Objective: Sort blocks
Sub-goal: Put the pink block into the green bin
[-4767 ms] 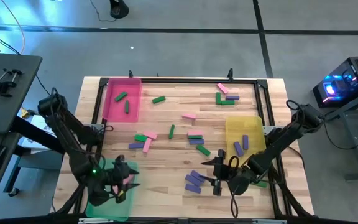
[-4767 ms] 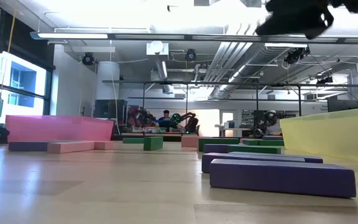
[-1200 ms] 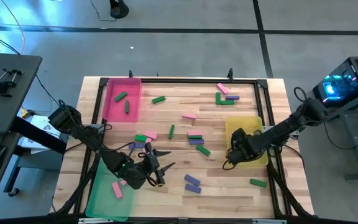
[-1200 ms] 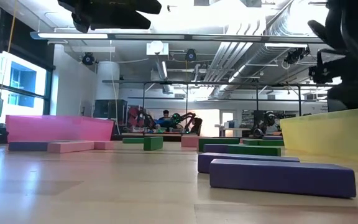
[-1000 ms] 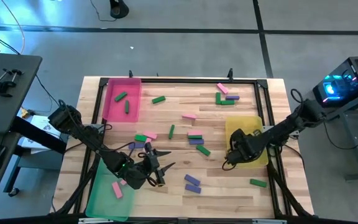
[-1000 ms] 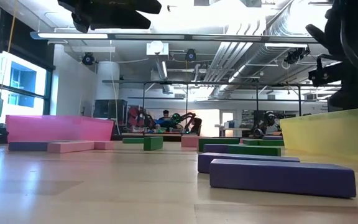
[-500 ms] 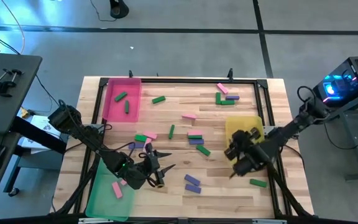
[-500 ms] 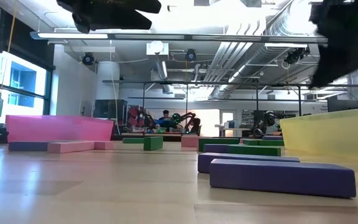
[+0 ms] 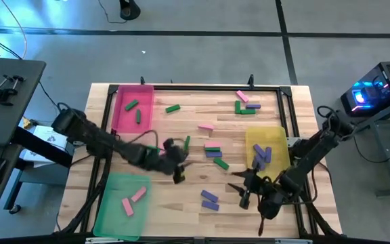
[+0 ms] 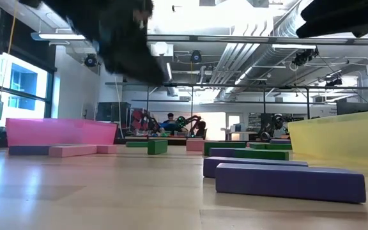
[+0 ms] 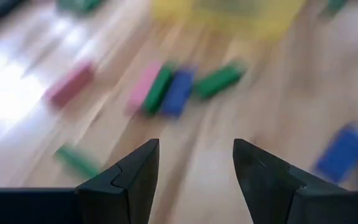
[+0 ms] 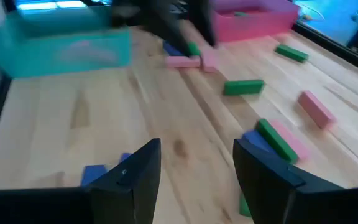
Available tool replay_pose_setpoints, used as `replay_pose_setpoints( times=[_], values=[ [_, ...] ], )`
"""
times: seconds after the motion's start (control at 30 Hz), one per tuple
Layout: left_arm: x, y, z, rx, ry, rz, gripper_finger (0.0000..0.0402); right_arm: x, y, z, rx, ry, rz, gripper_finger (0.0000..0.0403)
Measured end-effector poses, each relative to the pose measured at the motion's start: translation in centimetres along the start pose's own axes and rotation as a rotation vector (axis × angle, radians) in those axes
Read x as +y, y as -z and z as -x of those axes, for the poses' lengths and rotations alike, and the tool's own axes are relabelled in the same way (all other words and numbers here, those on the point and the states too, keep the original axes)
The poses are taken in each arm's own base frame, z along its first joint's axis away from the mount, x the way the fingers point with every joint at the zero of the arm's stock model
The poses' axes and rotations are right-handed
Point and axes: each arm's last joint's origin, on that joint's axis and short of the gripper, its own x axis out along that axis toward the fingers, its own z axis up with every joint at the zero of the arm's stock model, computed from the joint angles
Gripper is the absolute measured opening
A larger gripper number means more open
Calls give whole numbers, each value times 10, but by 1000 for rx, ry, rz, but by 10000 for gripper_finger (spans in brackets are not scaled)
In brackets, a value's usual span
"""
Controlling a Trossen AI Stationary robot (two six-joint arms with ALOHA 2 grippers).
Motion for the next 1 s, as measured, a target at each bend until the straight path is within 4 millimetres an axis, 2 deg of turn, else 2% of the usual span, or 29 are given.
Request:
replay_pose_setpoints(
  times=[0.13,0.27,0.53,0.83,1.0],
  values=[
    [32,13,-11,282,-10,-80,184,3,5,-2,6,3,24,185],
    [54,21,-15,434,-72,-120,184,3,7,-6,10,15,29,185],
    [68,20,-20,478,-11,-336,184,2,6,-8,11,19,23,185],
    [86,20,-28,529,18,-376,184,3,6,-8,30,1,21,185],
    [93,28,-40,597,119,-321,184,3,6,-8,34,-3,22,185]
  ],
)
